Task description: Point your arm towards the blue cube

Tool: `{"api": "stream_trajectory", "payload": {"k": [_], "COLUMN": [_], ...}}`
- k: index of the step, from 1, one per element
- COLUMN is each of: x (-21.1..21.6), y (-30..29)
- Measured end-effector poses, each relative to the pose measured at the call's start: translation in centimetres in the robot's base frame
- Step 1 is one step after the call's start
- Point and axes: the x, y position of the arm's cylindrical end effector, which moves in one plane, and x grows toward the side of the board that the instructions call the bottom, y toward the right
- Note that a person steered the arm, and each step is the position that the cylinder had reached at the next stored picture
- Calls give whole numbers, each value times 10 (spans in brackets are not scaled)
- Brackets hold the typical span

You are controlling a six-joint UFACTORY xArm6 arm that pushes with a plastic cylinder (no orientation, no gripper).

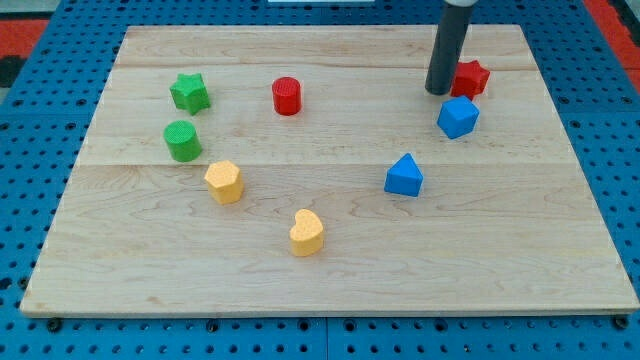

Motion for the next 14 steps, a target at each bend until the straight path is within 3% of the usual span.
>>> {"api": "stream_trajectory", "payload": {"k": [1,2,4,5,6,7,8,9,10,14], "x": [30,30,-1,-36,-85,-106,-106,-98,-77,-71], "y": [-7,-24,-109,-107,-68,18,131,197,194,183]}}
